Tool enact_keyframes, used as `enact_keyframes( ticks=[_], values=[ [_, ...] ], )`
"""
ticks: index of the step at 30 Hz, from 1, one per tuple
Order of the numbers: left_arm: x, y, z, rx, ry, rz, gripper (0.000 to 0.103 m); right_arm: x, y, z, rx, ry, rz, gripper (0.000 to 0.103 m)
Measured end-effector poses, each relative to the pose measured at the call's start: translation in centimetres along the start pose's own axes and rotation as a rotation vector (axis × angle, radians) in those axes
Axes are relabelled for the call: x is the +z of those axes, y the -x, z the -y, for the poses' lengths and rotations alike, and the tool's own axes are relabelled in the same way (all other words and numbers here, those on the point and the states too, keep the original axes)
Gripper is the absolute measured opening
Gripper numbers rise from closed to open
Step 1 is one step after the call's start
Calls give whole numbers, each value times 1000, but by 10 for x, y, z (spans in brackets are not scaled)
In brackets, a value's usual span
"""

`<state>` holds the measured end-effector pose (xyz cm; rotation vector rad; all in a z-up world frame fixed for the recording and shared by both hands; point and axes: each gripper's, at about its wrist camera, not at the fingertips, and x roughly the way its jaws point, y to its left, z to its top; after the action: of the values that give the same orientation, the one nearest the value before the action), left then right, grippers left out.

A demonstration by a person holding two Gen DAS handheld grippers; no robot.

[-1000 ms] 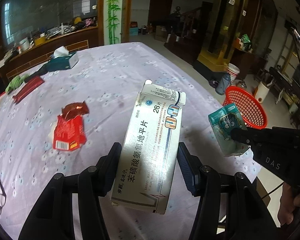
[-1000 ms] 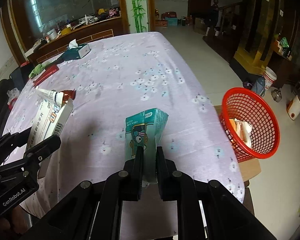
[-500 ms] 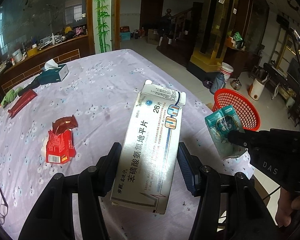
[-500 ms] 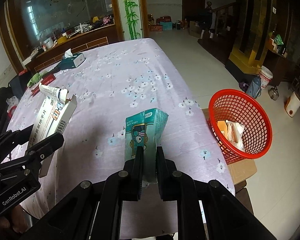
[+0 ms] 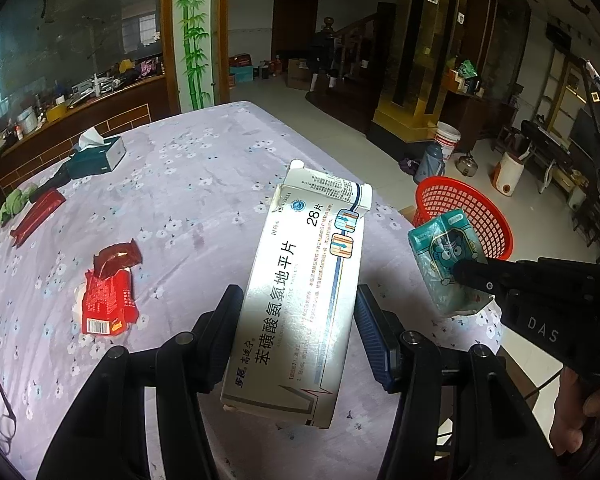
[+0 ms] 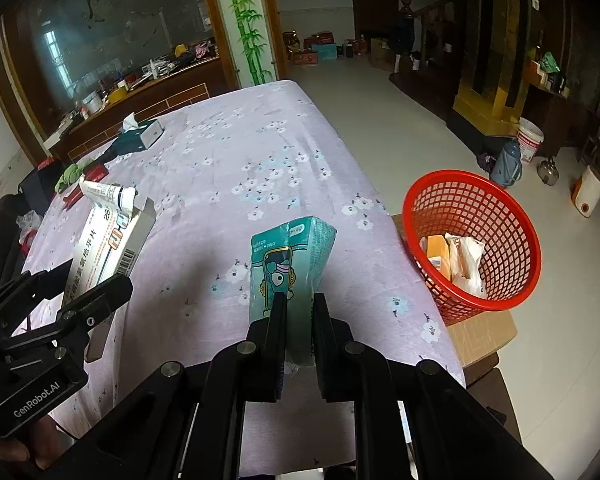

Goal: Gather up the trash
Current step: 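Carry the white box and teal tissue pack toward the red basket, then open both tools over the red basket to drop the box and tissue pack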

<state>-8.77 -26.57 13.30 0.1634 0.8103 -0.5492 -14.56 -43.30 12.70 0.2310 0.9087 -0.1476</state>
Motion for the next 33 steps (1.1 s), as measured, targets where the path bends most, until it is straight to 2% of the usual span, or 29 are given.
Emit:
enact_keyframes(
  ticks=[9, 17, 25, 33],
  values=[
    [13, -10, 31, -48, -57, -2, 55, 4, 7, 39, -10, -92, 3, 12],
    [42, -28, 71, -148, -91, -9, 55, 12, 23, 98, -48, -213, 38, 12],
    [76, -67, 124, -218, -147, -50, 55, 24, 35, 167, -101, -327, 72, 13],
    [104, -112, 178, -304, -175, -113, 55, 49, 19, 220, -98, -393, 65, 13]
  ],
)
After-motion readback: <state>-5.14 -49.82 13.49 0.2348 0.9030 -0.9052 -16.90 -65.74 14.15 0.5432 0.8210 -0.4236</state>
